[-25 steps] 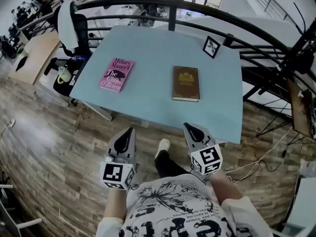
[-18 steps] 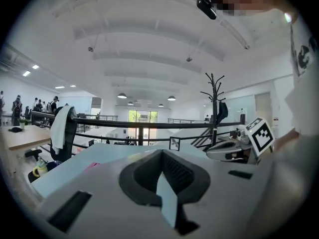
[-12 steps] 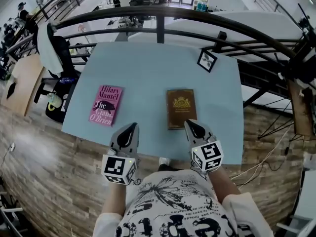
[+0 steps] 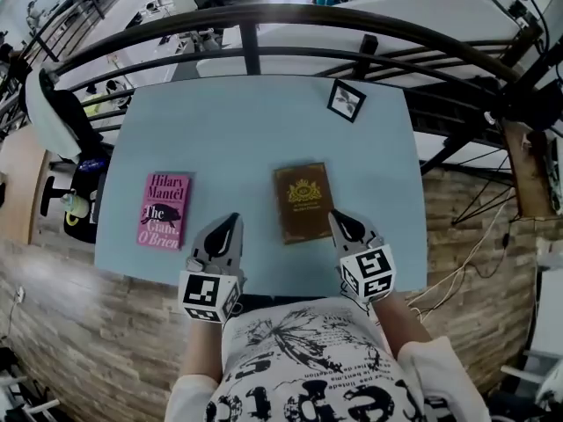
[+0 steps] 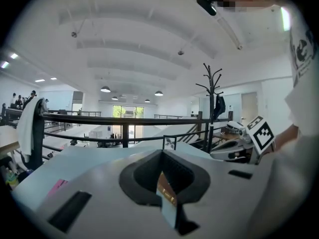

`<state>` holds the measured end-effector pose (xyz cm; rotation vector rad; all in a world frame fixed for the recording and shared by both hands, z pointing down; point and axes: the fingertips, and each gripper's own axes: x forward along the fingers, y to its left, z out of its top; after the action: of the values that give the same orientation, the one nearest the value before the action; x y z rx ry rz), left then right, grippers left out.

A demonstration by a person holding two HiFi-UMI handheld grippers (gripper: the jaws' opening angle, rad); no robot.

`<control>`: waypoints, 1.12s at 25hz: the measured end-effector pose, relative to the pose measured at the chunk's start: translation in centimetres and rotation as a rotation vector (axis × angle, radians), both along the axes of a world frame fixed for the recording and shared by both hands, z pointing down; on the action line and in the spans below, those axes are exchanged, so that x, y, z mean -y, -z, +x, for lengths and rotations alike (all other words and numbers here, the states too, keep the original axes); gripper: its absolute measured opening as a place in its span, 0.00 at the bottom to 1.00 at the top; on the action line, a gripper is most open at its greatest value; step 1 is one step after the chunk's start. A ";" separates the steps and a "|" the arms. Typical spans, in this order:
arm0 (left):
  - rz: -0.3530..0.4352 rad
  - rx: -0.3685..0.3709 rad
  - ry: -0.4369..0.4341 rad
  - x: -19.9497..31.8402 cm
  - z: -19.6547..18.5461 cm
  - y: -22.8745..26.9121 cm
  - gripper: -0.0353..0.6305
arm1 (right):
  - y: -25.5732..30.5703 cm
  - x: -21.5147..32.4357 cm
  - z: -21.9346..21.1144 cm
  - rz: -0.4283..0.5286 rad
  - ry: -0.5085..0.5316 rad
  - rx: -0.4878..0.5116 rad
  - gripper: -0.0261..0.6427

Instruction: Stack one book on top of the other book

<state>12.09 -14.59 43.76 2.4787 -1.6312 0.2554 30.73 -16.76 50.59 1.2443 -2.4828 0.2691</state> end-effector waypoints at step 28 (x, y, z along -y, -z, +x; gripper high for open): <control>-0.107 0.023 -0.134 6.1 4.1 -9.7 0.06 | -15.8 6.6 2.3 -0.505 -0.065 0.094 0.42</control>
<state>16.23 -20.65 53.50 2.5155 -1.4213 0.3787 33.05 -23.37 66.37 1.1105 -2.2426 0.9228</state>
